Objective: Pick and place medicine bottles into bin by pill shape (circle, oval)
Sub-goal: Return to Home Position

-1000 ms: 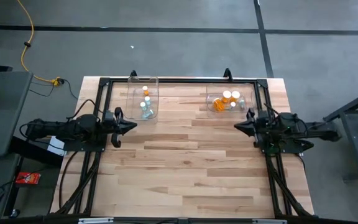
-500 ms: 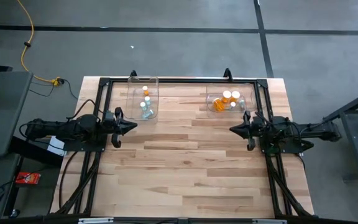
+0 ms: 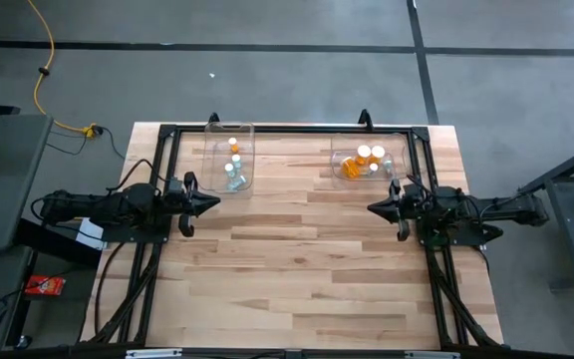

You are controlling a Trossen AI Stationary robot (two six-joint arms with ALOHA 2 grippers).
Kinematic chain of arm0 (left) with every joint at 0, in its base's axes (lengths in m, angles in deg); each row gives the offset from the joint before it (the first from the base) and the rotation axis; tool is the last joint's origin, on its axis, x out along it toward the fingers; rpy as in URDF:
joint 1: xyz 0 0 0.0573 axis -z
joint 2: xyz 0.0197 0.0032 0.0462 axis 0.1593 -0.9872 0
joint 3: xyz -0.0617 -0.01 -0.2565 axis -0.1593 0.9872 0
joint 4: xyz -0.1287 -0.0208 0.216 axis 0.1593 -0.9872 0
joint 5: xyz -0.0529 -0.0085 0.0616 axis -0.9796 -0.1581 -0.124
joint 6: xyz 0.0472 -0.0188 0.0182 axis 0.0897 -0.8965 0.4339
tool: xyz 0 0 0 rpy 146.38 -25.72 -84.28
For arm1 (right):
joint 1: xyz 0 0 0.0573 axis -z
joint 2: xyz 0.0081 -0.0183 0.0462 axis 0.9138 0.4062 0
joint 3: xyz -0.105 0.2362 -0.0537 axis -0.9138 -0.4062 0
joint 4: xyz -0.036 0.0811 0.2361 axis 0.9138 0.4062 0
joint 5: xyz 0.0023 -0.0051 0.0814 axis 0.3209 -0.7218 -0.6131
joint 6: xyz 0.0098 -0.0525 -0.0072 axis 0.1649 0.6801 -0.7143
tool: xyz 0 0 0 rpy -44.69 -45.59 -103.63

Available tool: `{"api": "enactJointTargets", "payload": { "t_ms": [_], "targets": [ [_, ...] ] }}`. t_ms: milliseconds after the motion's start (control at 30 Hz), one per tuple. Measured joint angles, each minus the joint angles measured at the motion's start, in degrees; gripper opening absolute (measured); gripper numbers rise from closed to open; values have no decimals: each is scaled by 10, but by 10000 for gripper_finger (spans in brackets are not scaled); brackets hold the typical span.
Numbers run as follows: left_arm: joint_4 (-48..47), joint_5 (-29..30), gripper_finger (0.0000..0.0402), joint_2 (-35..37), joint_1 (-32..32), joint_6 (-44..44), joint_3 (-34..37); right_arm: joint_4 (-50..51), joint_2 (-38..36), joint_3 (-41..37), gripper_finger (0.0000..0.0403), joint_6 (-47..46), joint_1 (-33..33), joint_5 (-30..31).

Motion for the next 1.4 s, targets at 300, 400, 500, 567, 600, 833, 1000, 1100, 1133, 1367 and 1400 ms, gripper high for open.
{"api": "enactJointTargets", "payload": {
  "t_ms": [300,400,500,567,600,833,1000,1100,1133,1367,1400],
  "targets": [
    [0,0,3,0,0,0,0,0,0,0,0,-10,0,0],
    [0,0,3,0,0,0,0,0,0,0,0,-10,0,0],
    [0,0,3,0,0,0,0,0,0,0,0,-10,0,0],
    [0,0,3,0,0,0,0,0,0,0,0,-10,0,0],
    [0,0,3,0,0,0,0,0,0,0,0,-10,0,0],
    [0,0,3,0,0,0,0,0,0,0,0,-11,0,0],
    [0,0,3,0,0,0,0,1,0,0,0,-10,0,0],
    [0,0,3,0,0,0,0,1,0,0,0,-11,0,0],
    [0,0,3,0,0,0,0,1,0,0,0,-10,0,0],
    [0,0,3,0,0,0,0,1,0,0,0,-10,0,0],
    [0,0,3,0,0,0,0,1,0,0,0,-10,0,0]
  ]
}}
